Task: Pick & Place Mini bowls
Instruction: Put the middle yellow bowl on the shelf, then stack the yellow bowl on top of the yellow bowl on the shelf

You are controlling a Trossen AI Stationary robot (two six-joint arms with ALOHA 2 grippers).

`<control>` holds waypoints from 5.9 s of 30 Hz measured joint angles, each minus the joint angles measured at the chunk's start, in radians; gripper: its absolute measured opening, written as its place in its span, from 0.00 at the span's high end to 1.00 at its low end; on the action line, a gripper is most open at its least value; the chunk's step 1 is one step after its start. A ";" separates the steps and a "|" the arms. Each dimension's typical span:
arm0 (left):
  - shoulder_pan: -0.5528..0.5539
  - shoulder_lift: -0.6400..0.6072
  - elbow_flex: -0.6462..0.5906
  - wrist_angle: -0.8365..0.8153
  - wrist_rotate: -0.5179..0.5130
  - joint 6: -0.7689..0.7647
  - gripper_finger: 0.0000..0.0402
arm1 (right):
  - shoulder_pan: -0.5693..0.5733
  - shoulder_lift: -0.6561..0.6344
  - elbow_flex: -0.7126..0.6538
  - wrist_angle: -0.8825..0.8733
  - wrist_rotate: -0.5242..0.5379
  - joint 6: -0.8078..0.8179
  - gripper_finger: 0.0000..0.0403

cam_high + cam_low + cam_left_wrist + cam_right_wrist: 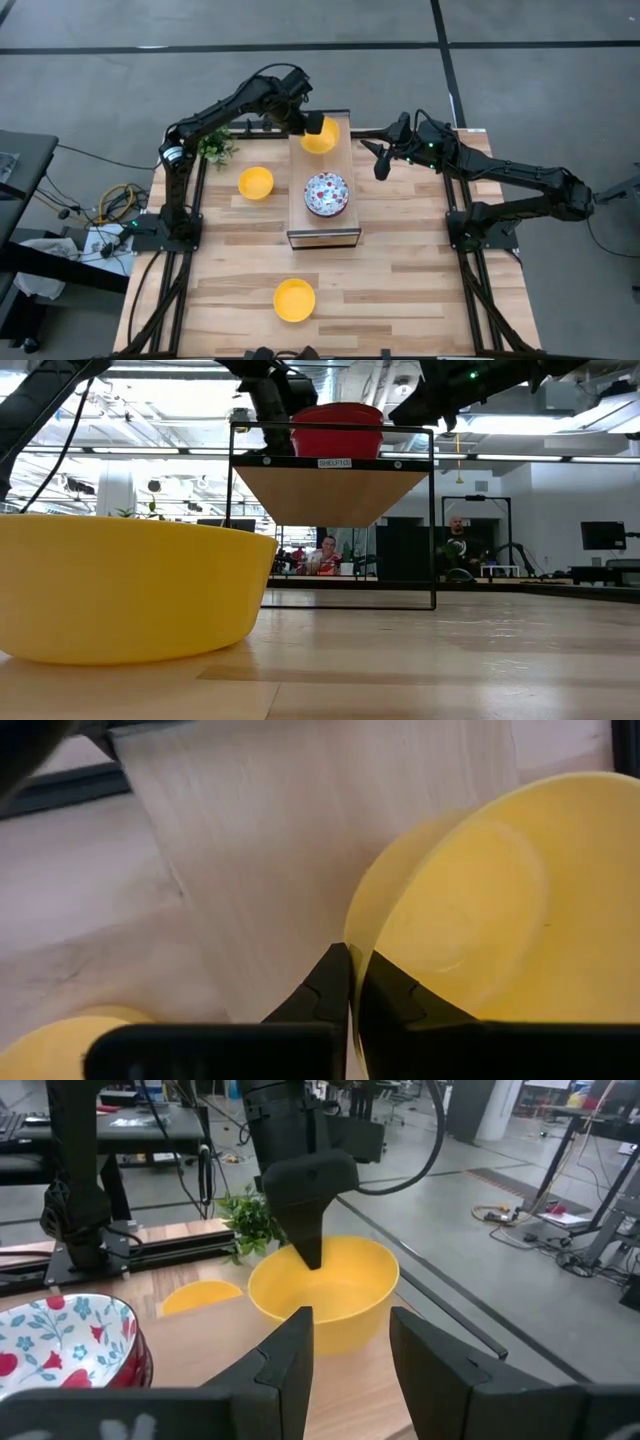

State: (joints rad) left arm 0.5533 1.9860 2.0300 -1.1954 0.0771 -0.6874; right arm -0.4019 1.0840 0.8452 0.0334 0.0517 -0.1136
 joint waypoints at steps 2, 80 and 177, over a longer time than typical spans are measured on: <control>-0.001 0.000 0.000 0.001 -0.014 0.002 0.97 | 0.000 0.000 0.000 -0.004 0.000 0.000 0.69; -0.128 -0.686 -0.916 0.155 -0.126 0.779 0.71 | -0.046 0.000 0.000 -0.086 0.000 0.000 0.69; -0.142 -0.617 -1.370 0.647 -0.104 1.057 0.71 | -0.046 0.000 0.000 -0.085 0.001 0.062 0.69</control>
State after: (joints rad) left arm 0.4109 1.3689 0.6601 -0.5481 -0.0266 0.3696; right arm -0.4477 1.0843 0.8455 -0.0517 0.0528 -0.0517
